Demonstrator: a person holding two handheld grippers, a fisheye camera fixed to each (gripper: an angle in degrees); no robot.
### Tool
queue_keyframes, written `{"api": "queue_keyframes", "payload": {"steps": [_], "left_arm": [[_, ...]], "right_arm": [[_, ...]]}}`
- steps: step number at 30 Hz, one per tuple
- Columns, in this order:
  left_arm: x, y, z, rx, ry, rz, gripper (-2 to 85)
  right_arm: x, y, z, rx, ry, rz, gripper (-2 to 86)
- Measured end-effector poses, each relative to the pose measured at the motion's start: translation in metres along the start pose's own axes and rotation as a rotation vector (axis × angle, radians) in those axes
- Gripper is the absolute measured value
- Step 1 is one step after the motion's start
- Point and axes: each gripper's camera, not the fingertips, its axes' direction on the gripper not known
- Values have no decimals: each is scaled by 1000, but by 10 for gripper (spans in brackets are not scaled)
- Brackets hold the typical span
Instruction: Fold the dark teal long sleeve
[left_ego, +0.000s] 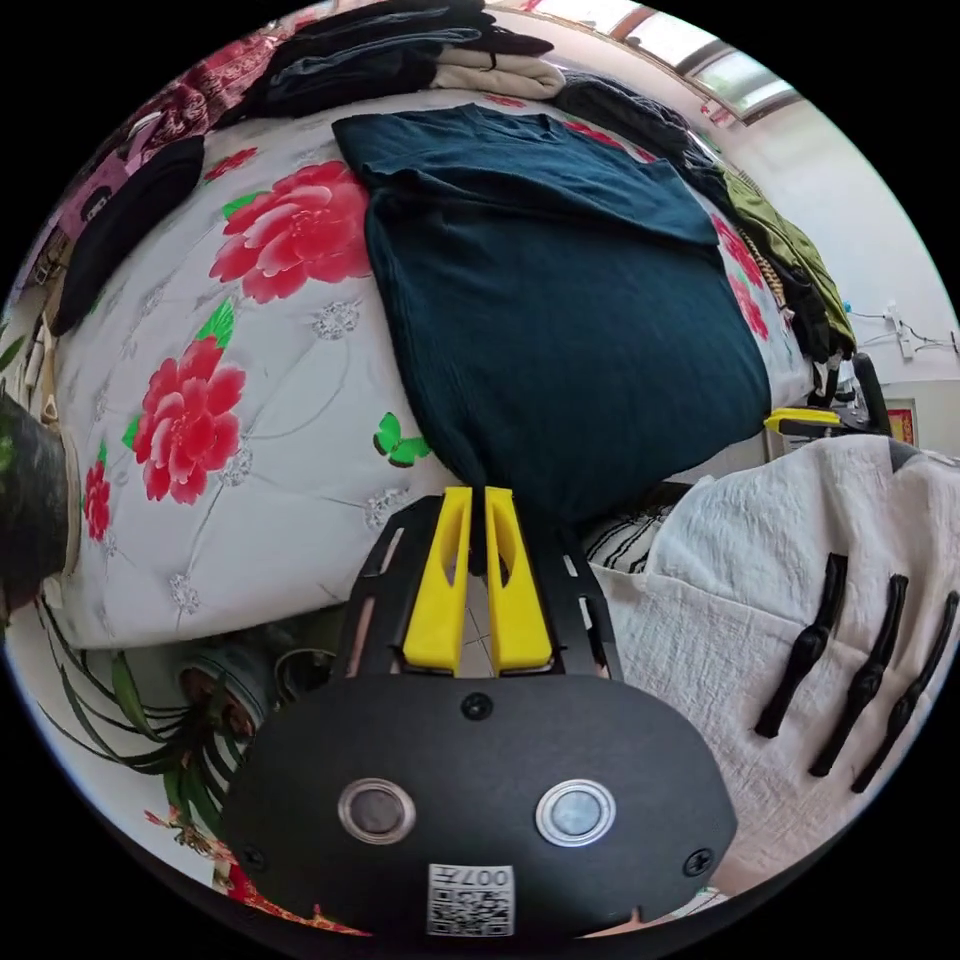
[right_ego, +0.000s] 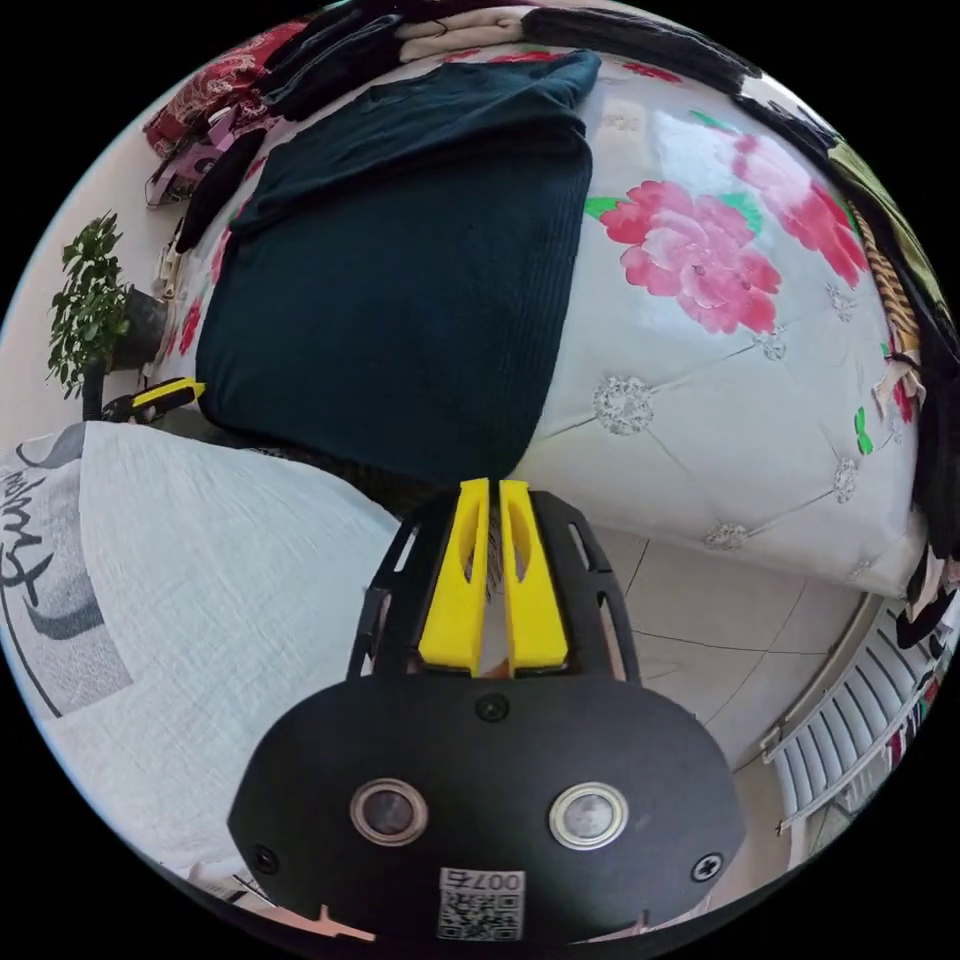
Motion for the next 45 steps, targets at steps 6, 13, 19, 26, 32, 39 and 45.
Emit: {"api": "queue_keyframes", "payload": {"steps": [6,13,19,26,32,39,45], "left_arm": [[-22,-46,-28,168,151,-51,2],[-58,-73,-38,294,144,-326,115],[-37,-4,-18,225,98,-287,121],[13,-7,19,59,-183,-102,61],[-23,-3,-20,186,188,-108,-6],[-88,56,-128,735,668,-125,-9],[-91,69,-137,826,720,-132,-9]], "right_arm": [[0,-28,-53,181,-178,-116,3],[31,-50,-98,412,-186,80,27],[43,-3,-56,301,-178,88,53],[-7,-1,-10,99,84,-103,25],[10,7,-51,186,-49,-174,4],[102,74,-180,671,-636,-108,0],[126,115,-202,751,-800,-102,1]]}}
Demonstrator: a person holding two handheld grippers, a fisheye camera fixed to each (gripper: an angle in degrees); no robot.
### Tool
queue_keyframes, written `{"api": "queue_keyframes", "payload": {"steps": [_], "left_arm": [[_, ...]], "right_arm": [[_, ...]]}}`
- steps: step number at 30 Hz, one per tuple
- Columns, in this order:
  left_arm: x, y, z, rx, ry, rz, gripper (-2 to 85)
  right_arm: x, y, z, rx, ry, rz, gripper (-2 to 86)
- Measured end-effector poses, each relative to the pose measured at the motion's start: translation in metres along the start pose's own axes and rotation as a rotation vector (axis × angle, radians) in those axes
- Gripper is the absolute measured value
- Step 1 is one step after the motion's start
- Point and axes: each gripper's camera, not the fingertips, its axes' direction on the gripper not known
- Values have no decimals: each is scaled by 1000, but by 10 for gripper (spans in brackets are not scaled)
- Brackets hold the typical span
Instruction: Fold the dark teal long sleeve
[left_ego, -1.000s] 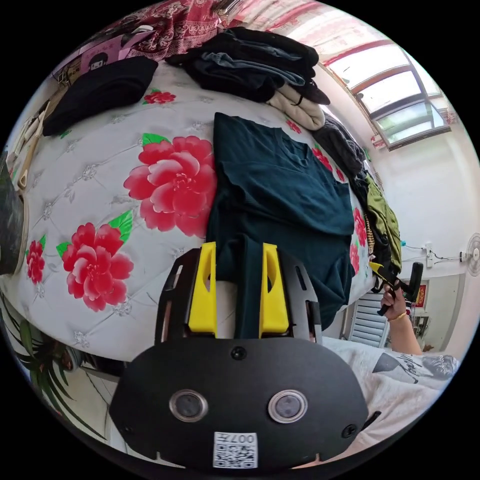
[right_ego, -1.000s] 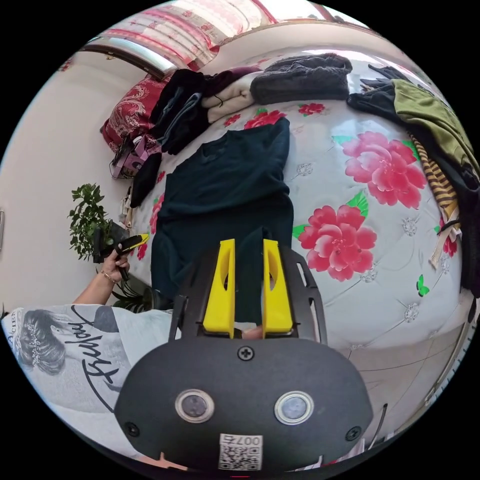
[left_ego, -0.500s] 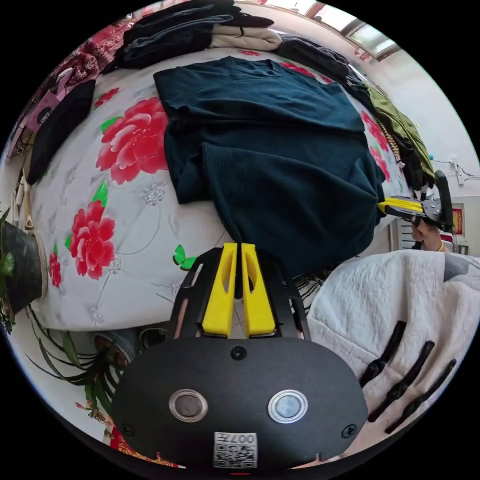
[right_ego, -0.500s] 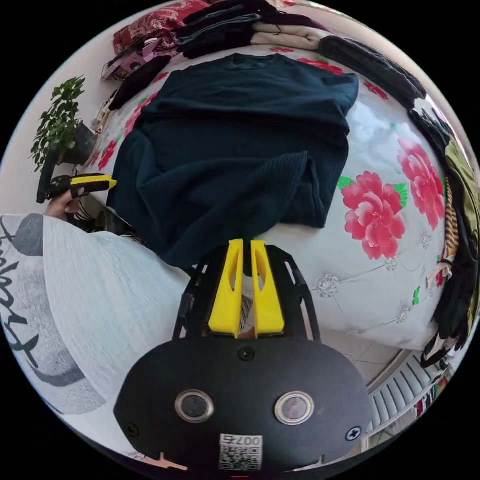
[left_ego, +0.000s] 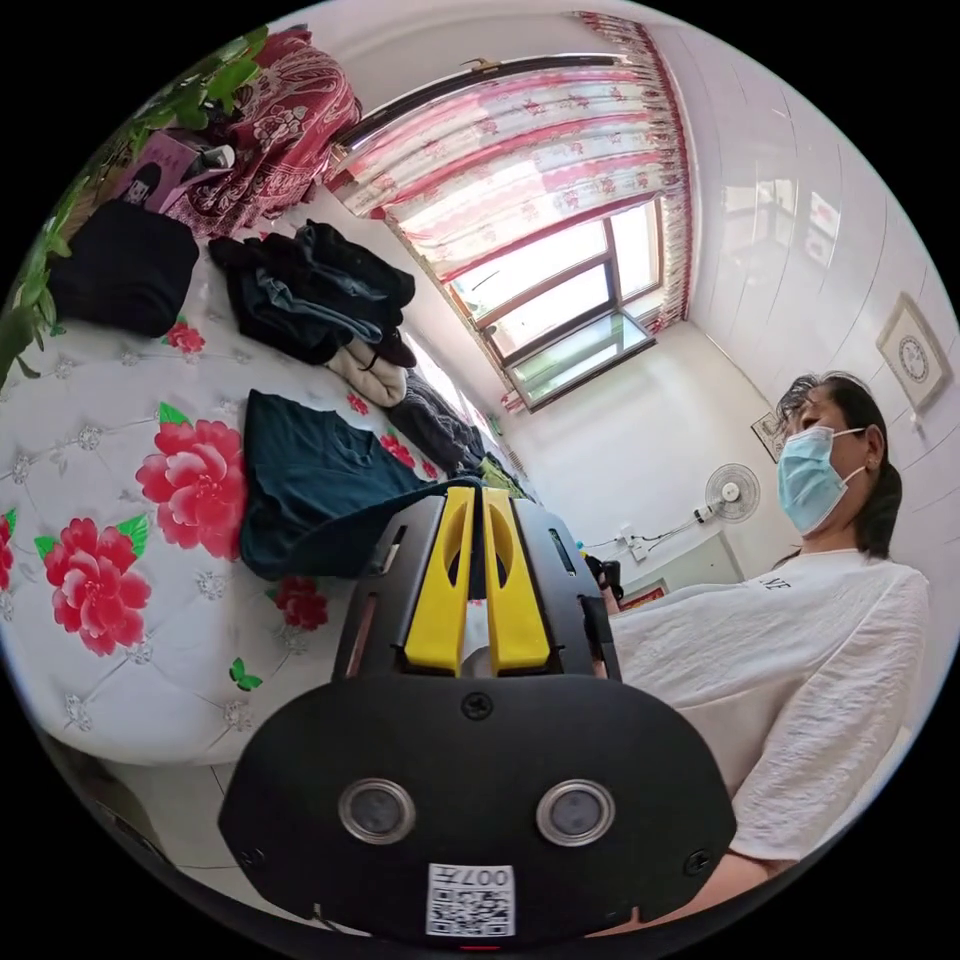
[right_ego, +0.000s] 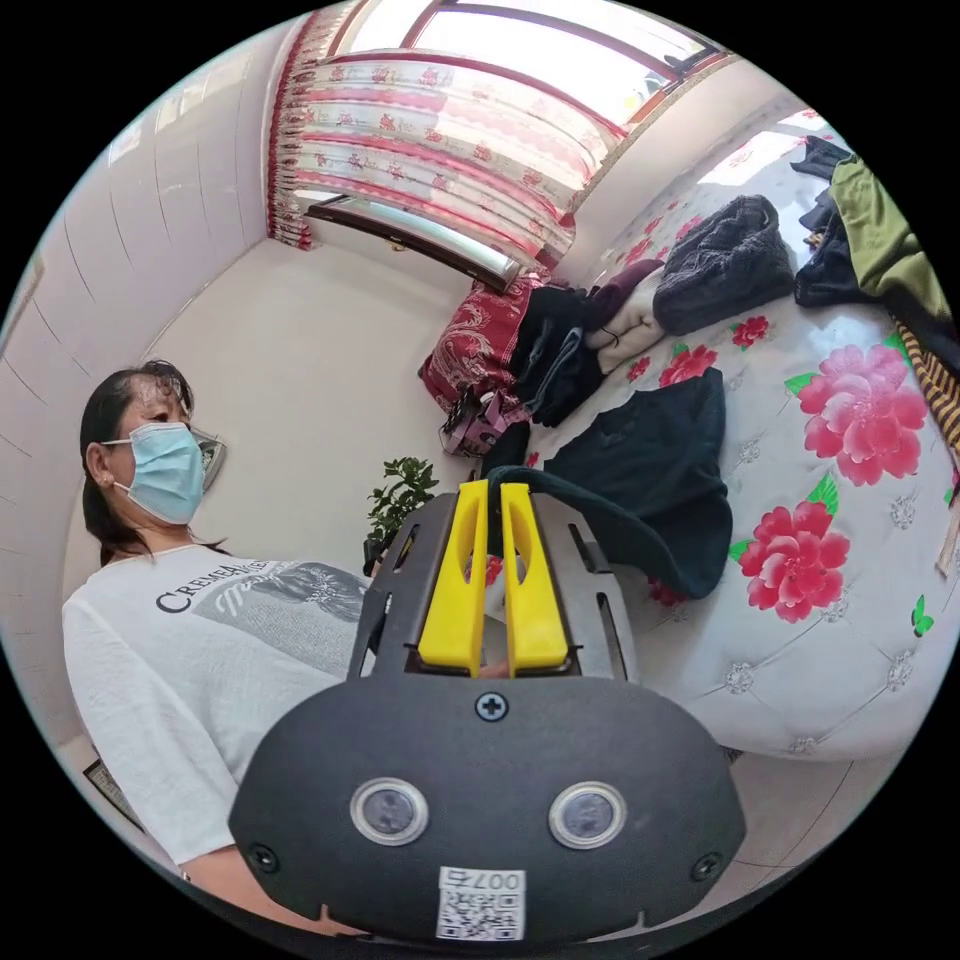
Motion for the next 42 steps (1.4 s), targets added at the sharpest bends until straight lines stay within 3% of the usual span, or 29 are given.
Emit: {"api": "queue_keyframes", "payload": {"steps": [8,12,15,21,26,31,38,42], "left_arm": [[-48,-89,61,5,-70,-77,-5],[-94,-153,124,81,-356,-143,34],[-141,-163,163,-21,-532,-295,78],[-155,-102,170,-170,-574,-277,88],[-150,-51,145,-230,-620,-333,88],[-157,-37,146,-235,-622,-391,92],[-165,-35,145,-217,-634,-413,97],[-167,-35,136,-214,-607,-433,98]], "right_arm": [[32,-99,38,-29,59,21,7],[62,-171,78,22,192,63,17],[103,-190,99,93,355,186,34],[156,-108,98,25,395,355,66],[164,-30,56,84,458,530,92],[178,-24,77,-42,466,574,104],[185,-50,85,-18,472,626,89],[164,-92,91,-38,442,506,80]]}}
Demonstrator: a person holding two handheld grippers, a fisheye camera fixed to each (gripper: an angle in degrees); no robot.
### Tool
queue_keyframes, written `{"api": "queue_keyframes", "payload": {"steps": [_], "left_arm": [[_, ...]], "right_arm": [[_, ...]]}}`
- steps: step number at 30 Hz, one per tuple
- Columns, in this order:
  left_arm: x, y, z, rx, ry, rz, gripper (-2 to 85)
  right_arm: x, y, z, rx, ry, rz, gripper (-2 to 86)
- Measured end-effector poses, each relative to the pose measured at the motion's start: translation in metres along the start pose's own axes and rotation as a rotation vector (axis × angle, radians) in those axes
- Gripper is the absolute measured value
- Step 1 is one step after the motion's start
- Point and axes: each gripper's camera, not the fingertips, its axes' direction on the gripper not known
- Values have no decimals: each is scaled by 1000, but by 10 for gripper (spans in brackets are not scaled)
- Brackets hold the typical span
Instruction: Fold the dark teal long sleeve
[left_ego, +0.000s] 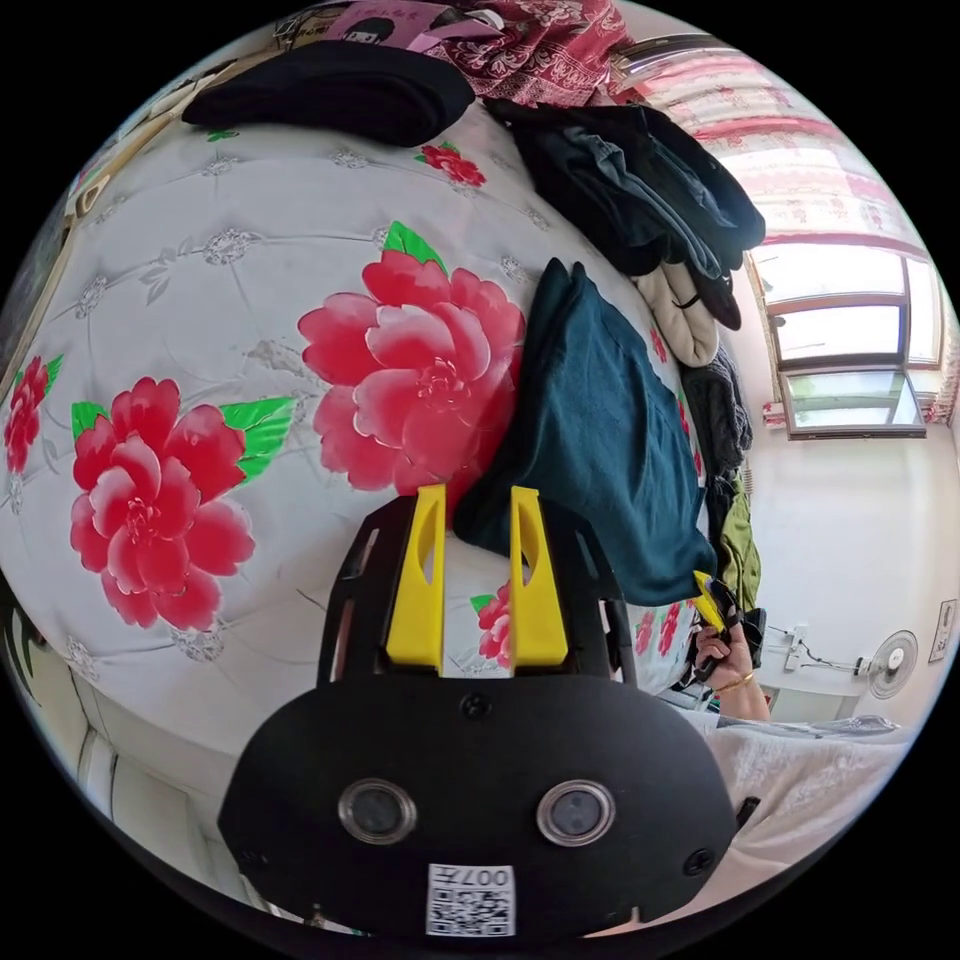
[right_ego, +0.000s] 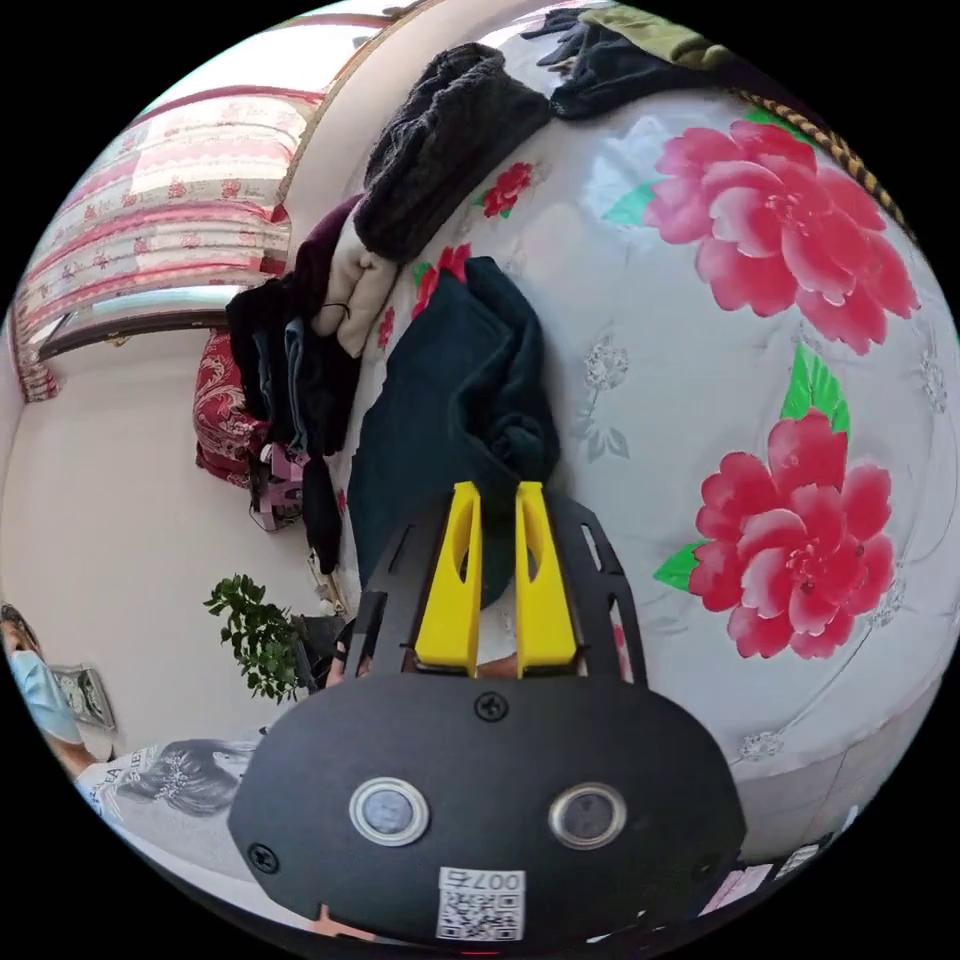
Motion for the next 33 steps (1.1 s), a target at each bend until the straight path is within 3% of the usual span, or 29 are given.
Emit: {"api": "queue_keyframes", "payload": {"steps": [4,8,12,17,24,26,29,33], "left_arm": [[-7,7,-11,24,52,21,88],[-18,17,-24,58,98,34,86],[-31,33,-37,88,103,79,89],[-65,48,-39,58,180,34,105],[-95,52,-35,8,295,72,154],[-103,46,-33,5,344,64,162],[-112,30,-28,-21,404,43,170],[-121,9,-17,-71,381,25,101]], "right_arm": [[-138,-31,12,-98,32,-467,69],[-275,22,74,-291,151,-1030,61],[-305,96,148,-509,114,-1272,63],[-250,120,230,-784,66,-1020,74],[-170,27,148,-553,-17,-633,89],[-119,3,123,-501,-31,-425,97],[-69,-3,124,-526,-170,-184,101],[-68,5,161,-598,-237,-177,93]]}}
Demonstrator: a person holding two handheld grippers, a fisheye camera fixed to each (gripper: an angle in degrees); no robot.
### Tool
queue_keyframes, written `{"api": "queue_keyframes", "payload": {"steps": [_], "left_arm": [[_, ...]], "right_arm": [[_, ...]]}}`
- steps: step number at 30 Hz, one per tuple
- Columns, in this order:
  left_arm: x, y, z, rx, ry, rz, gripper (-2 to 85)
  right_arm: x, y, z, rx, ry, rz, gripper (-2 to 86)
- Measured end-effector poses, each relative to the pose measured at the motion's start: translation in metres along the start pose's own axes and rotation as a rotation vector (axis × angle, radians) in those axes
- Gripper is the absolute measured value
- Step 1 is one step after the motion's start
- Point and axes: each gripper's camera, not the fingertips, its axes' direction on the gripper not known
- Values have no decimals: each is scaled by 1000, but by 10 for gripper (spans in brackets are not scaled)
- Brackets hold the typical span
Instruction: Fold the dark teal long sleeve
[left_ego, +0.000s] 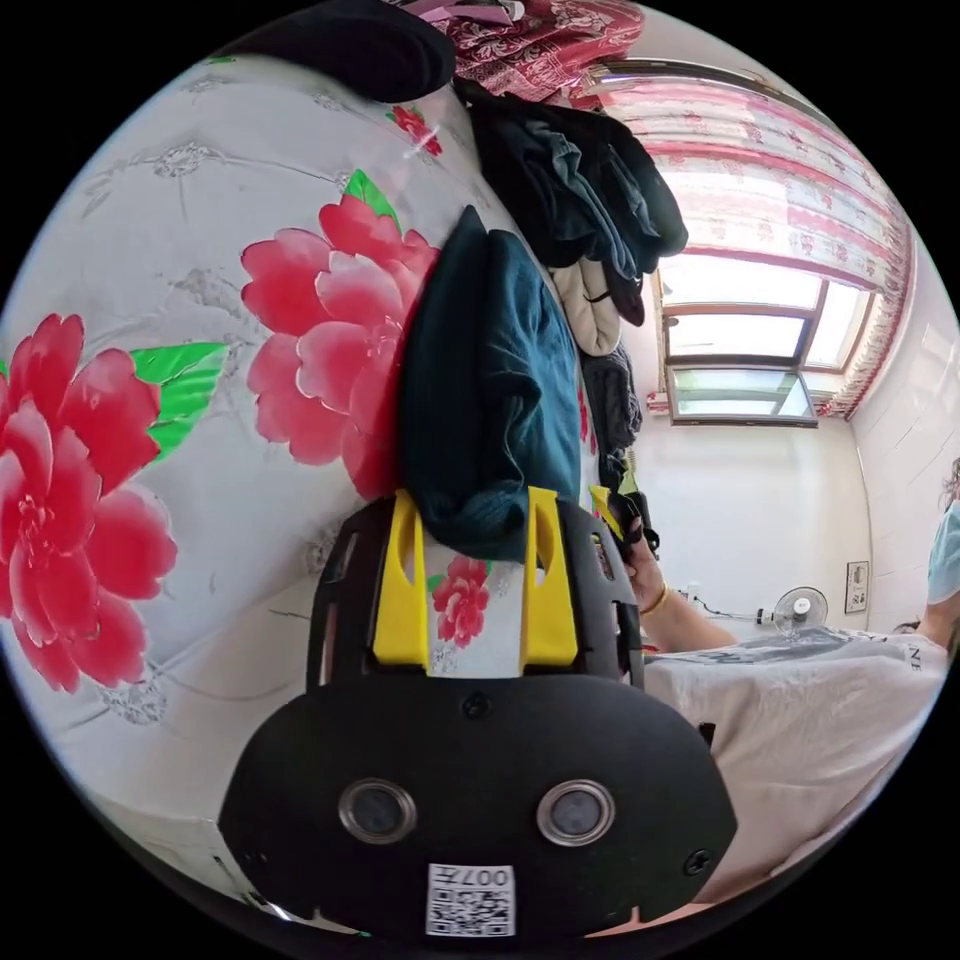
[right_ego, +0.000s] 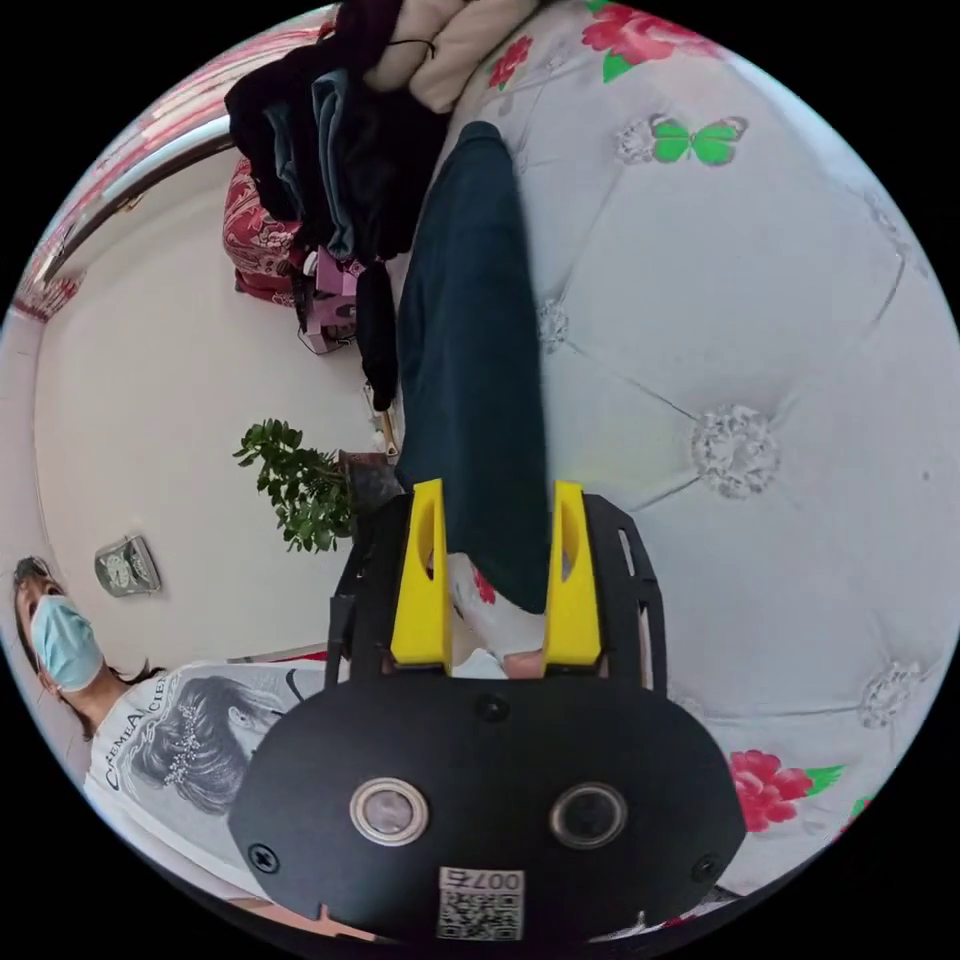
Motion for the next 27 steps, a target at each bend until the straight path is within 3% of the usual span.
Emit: {"api": "queue_keyframes", "payload": {"steps": [6,11,16,23,27], "left_arm": [[49,-5,-21,17,69,130,69],[135,-20,-33,42,139,300,64],[239,-101,7,41,262,451,63],[407,-186,74,58,424,702,62],[466,-207,125,76,434,718,64]], "right_arm": [[-25,-8,-1,-44,-32,-48,51],[-73,2,-73,75,-242,-94,30],[-121,-25,-154,166,-327,-103,22],[-262,-45,-313,508,-104,-480,25],[-289,-44,-349,660,-23,-555,32]]}}
